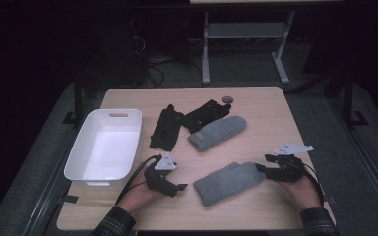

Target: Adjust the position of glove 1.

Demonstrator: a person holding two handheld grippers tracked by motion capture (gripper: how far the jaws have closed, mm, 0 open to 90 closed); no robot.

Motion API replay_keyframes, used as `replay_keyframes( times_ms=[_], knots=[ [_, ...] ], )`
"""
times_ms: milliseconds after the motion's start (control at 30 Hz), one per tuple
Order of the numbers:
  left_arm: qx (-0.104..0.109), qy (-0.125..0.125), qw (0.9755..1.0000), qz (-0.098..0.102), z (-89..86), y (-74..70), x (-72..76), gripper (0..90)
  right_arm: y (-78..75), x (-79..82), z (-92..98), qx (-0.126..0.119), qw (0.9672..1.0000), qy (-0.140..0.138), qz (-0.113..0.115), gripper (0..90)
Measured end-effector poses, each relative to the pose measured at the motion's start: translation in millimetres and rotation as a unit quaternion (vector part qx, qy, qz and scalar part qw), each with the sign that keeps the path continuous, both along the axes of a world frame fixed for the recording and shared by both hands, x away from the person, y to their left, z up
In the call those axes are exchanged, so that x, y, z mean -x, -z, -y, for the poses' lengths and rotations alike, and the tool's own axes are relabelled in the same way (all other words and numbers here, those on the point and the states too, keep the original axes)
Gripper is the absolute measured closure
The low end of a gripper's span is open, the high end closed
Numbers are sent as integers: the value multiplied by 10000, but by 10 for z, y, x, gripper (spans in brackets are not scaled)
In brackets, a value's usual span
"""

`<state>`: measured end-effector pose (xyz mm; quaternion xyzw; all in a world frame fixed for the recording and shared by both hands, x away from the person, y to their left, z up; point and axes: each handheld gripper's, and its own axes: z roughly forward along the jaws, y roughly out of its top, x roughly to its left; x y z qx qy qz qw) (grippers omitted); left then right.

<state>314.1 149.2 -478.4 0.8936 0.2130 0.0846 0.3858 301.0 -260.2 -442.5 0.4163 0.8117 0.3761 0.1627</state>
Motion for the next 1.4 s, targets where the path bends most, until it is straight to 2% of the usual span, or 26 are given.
replay_keyframes(
  times_ms=[200, 267, 467, 567, 667, 700, 800, 933, 1100, 1167, 1400],
  knots=[
    [-67, 42, 10000, 11, -6, -5, -6, 119, 139, 95, 248, 38, 9996, 192, -200, 273],
    [-68, 38, 10000, 9, -5, -6, -5, 119, 186, 137, 299, 0, 9994, 241, -257, 251],
    [-77, 24, 10000, 2, -3, -7, -4, 119, 321, 222, 393, 154, 9987, 267, -397, 189],
    [-82, 26, 10000, 2, -3, -8, -4, 119, 352, 246, 406, 169, 9990, 271, -301, 171],
    [-95, 41, 9999, 0, -3, -10, -9, 119, 383, 257, 387, 243, 9993, 213, -183, 114],
    [-80, 34, 10000, -1, 0, -8, -9, 120, 403, 263, 387, 189, 9996, 201, -108, 101],
    [-115, 16, 9999, -39, 11, -19, -14, 121, 403, 265, 387, 200, 9995, 192, -115, 99],
    [-271, 31, 9996, -52, 21, -53, -48, 122, 403, 267, 389, 203, 9995, 200, -119, 99],
    [-172, 18, 9997, -165, 27, -141, -100, 127, 402, 273, 389, 200, 9995, 221, -135, 99],
    [-24, -40, 9998, -213, 56, -216, -141, 127, 402, 273, 389, 199, 9995, 222, -135, 99],
    [-35, -52, 9998, -182, 164, -349, -284, 127, 403, 281, 388, 192, 9995, 232, -122, 99]
  ],
)
